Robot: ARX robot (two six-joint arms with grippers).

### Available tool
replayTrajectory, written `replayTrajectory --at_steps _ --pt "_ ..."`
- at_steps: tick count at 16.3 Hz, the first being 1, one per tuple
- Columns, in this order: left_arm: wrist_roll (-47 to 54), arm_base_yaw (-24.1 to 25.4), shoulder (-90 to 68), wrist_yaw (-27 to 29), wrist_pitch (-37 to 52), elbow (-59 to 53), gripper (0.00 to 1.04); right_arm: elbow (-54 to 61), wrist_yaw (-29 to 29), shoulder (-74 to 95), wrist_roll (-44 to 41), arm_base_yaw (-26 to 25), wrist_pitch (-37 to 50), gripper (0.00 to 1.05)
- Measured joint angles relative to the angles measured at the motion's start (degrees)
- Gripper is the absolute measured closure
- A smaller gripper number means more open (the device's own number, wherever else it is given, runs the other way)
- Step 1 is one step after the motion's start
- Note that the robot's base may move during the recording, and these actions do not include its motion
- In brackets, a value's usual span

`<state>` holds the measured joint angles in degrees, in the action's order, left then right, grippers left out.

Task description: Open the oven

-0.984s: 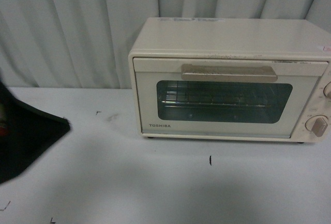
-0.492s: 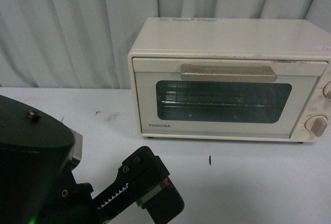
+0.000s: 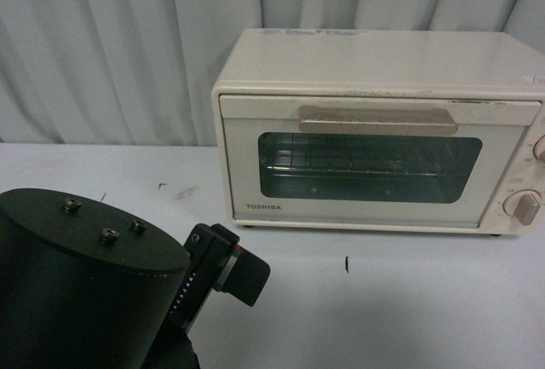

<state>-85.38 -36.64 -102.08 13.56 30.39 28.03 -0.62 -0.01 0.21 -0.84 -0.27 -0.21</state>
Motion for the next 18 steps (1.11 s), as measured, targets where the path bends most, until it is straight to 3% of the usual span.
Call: replayTrajectory --at_steps 18 --pt "-6.1 -8.7 -9.0 -0.9 9.0 3.8 0.07 0.0 0.0 0.0 0.0 0.0 0.0 0.06"
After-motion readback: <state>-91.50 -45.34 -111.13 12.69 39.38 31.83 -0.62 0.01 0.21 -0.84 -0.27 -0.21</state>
